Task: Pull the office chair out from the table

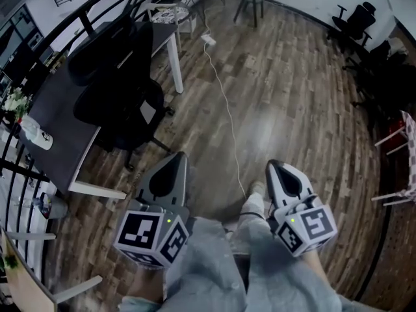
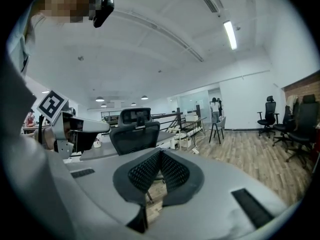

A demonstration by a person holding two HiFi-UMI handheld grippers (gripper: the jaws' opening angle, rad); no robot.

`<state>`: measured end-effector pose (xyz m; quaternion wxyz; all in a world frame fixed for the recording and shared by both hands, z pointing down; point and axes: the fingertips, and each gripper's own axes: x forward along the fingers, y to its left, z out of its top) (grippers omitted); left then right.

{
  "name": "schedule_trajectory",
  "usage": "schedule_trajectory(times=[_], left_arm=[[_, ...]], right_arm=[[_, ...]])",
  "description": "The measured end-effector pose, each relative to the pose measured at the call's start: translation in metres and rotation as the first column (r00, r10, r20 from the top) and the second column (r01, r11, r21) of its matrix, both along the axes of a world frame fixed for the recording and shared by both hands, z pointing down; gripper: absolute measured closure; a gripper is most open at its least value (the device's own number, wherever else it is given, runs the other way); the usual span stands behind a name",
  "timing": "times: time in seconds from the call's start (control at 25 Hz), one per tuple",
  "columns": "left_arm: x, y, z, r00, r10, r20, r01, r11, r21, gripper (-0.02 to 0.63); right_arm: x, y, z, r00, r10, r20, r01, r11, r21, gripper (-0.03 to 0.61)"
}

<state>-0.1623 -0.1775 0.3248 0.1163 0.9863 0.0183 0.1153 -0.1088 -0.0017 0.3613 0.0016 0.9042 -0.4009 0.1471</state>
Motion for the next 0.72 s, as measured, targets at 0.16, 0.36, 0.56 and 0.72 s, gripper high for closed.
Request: schedule_trajectory(times=[0.16,0.36,0.56,0.72], left_arm=[[0.016,-0.004,-0.002,0.998,-0.059,-0.001,0.059,0.998,0.004,0.601],[0.042,-0.006,-0.001,0.992,-0.124,0.013,0.123,0.992,0.027,0.601],[0.076,-0.006,0.001,0.976,-0.215,0.019,0.215,0.976,0.019,0.601],[0.102,-0.005,-0.004,0.957,-0.289,0.010,0.289,0.957,0.007,0.601]], right_arm=[[0.023,-0.014,0.001,0.998,-0.067,0.011,0.067,0.998,0.010,0.574],[0.062,-0.034,0.005,0.986,-0.164,0.016,0.164,0.986,0.018,0.574],[0.108,-0.043,0.005,0.963,-0.269,0.005,0.269,0.963,0.009,0.574],[0.144,-0.045,-0.003,0.940,-0.343,-0.005,0.343,0.940,0.001,0.574]])
